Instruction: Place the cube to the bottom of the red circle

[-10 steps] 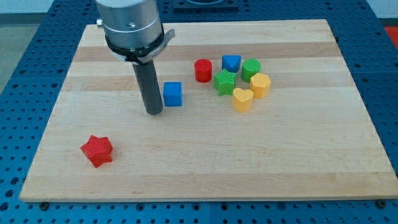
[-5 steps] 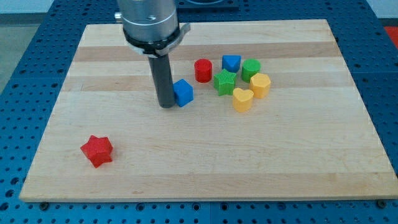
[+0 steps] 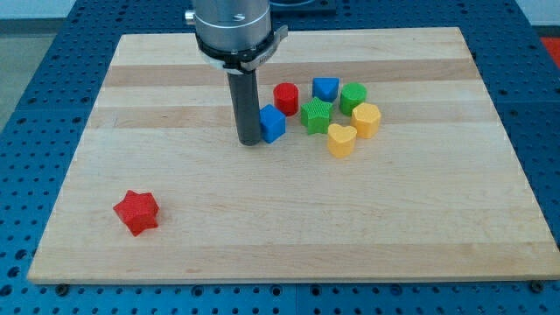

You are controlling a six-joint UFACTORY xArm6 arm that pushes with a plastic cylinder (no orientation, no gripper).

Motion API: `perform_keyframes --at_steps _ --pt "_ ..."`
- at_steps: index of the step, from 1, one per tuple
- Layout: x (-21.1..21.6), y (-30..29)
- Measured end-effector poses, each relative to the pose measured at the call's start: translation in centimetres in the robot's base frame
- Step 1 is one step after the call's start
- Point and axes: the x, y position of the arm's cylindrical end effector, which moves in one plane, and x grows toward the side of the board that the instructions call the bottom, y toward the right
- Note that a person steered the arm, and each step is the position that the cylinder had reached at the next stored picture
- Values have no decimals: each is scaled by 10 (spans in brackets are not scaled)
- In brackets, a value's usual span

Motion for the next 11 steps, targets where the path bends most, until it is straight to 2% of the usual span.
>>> perform_keyframes --at_steps 11 --pt "-18 -24"
